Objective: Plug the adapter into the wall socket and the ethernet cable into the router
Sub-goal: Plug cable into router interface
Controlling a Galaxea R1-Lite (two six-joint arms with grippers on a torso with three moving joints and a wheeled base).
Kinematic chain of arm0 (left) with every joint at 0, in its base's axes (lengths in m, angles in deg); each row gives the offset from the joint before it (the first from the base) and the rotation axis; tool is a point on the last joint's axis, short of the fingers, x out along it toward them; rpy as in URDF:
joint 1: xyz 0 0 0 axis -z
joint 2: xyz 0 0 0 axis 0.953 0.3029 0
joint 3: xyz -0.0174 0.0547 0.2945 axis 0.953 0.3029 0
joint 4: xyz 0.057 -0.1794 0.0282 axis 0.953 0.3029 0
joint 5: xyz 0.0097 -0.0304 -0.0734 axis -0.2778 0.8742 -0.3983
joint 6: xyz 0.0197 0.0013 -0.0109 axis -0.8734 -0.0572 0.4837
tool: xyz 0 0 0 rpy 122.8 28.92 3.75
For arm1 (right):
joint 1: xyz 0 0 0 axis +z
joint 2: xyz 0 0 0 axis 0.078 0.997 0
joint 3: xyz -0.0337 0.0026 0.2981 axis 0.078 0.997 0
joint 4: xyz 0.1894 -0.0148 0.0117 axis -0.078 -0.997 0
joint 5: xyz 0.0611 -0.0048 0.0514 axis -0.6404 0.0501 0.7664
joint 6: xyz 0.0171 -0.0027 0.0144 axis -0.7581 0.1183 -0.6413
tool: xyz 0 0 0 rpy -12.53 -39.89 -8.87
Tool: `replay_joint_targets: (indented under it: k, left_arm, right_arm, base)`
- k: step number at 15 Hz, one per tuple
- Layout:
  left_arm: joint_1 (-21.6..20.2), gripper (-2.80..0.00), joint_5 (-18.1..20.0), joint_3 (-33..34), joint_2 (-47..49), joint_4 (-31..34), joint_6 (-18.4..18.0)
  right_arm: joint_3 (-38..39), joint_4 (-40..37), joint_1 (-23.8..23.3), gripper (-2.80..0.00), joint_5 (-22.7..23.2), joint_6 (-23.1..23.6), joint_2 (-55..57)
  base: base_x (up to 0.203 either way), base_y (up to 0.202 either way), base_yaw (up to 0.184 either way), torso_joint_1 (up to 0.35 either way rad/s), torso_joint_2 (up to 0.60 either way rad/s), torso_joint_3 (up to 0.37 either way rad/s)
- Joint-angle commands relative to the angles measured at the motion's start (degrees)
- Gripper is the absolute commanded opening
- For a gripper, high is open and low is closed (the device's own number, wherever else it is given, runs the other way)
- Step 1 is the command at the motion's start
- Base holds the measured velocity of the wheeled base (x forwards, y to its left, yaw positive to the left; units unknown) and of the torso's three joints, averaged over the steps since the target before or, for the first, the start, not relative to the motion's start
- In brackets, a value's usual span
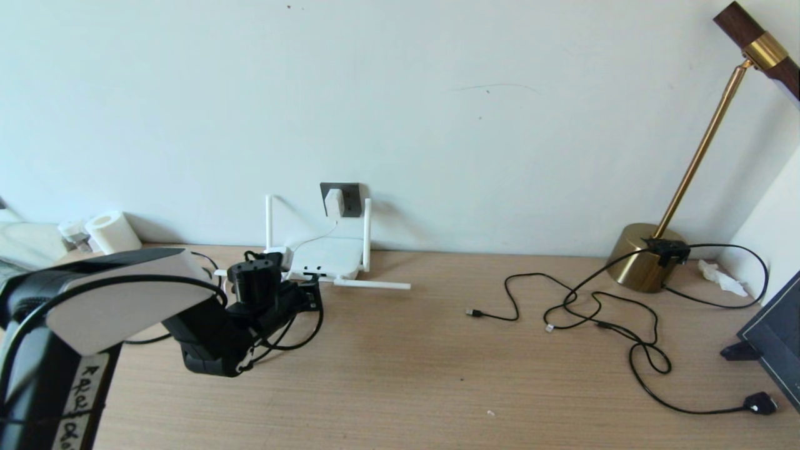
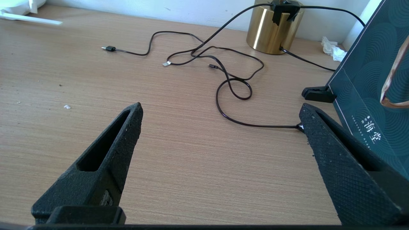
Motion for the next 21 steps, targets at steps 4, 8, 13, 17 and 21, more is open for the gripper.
replay_joint_targets:
  k: [4, 8, 13, 17, 21]
  left_arm:
    - [-0.2, -2.80, 0.0, -0.3, 0.1, -0.3, 0.1]
    - [-0.2, -2.80, 0.0, -1.1, 0.2, 0.6, 0.1]
    - [-0.2, -2.80, 0.0, -1.7, 0.2, 0.8, 0.1]
    - [0.0, -2.80, 0.0, -2.2, 0.5, 0.9, 0.1]
    - [0.3, -2.80, -0.1, -3.2, 1.0, 1.0, 0.1]
  right_arm:
    - [0.0, 0.0, 0.0, 0.00, 0.0, 0.1, 0.1]
    - [0.0, 0.0, 0.0, 0.00, 0.0, 0.1, 0.1]
    - [0.0, 0.0, 0.0, 0.00, 0.0, 0.1, 0.1]
    - [0.0, 0.0, 0.0, 0.00, 0.0, 0.1, 0.1]
    - [0.0, 0.0, 0.0, 0.00, 0.0, 0.1, 0.1]
  base:
    - [0.000, 0.000, 0.000, 0.000, 0.00, 0.000]
    - [0.000, 0.000, 0.000, 0.000, 0.00, 0.000]
    - [0.000, 0.000, 0.000, 0.000, 0.00, 0.000]
    - [0.000, 0.000, 0.000, 0.000, 0.00, 0.000]
    - [0.000, 0.000, 0.000, 0.000, 0.00, 0.000]
